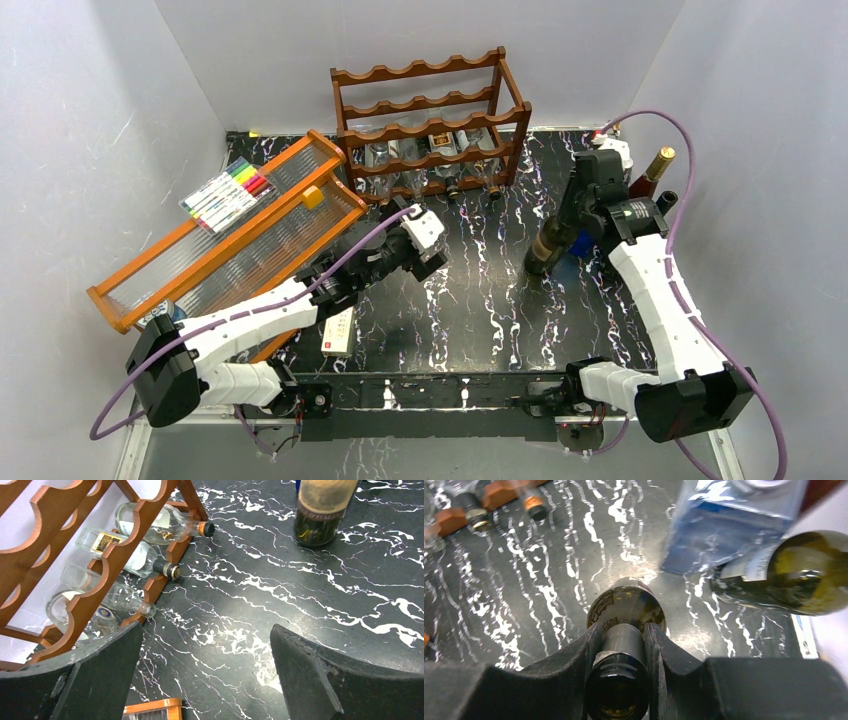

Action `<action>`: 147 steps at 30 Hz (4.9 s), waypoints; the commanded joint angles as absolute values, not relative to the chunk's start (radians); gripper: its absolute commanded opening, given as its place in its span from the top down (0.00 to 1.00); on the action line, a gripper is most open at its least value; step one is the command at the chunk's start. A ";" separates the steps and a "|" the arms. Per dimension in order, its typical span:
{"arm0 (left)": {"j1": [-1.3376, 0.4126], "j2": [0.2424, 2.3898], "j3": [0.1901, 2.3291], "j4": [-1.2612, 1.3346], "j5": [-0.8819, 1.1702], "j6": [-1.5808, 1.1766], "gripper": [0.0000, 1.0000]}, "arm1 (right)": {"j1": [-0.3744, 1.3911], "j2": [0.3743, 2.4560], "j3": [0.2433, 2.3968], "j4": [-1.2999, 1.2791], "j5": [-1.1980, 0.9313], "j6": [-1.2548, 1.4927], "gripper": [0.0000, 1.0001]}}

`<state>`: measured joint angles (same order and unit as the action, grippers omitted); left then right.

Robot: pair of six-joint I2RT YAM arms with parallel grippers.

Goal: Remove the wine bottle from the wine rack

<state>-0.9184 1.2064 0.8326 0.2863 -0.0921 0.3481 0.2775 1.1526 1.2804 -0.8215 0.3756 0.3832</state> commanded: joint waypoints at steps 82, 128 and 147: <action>-0.919 1.089 0.784 0.379 -0.256 0.451 0.02 | 0.503 1.607 1.490 -0.502 0.347 0.239 0.04; -0.919 1.127 0.764 0.405 -0.286 0.474 0.02 | 0.273 2.072 1.256 0.464 0.022 0.210 0.31; -0.920 1.125 0.767 0.404 -0.285 0.472 0.02 | 0.267 2.026 1.249 0.460 0.001 0.216 0.67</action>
<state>-0.9184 1.1381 0.7727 0.3672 -0.2745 0.4778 0.2703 2.0727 1.2285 0.4217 0.0265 0.2314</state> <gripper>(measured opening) 0.981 0.466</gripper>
